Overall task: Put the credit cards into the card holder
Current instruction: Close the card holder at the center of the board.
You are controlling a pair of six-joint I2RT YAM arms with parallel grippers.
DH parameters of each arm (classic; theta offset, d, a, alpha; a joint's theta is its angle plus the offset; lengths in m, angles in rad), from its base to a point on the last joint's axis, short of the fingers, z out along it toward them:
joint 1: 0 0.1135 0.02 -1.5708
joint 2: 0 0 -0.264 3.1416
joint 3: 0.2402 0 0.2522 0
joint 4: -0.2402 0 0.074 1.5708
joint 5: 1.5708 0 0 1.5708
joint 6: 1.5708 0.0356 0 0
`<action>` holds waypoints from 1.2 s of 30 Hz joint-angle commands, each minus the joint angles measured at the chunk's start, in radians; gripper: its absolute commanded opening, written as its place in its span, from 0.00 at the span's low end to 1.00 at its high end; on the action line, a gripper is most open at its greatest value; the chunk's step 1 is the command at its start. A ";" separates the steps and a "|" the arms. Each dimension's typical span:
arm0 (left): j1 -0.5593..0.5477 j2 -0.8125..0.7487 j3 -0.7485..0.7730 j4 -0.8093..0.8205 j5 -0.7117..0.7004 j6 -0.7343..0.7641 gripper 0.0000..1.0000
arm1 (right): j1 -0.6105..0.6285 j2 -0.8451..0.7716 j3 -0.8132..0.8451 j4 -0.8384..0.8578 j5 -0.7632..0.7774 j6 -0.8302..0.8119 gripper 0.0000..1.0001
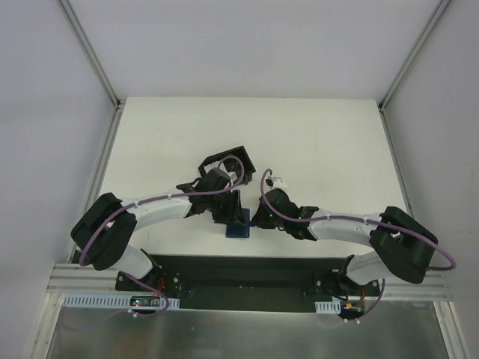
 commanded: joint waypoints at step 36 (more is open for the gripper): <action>-0.026 -0.300 -0.123 -0.033 -0.340 0.183 0.68 | 0.002 -0.064 0.004 0.048 0.030 0.000 0.09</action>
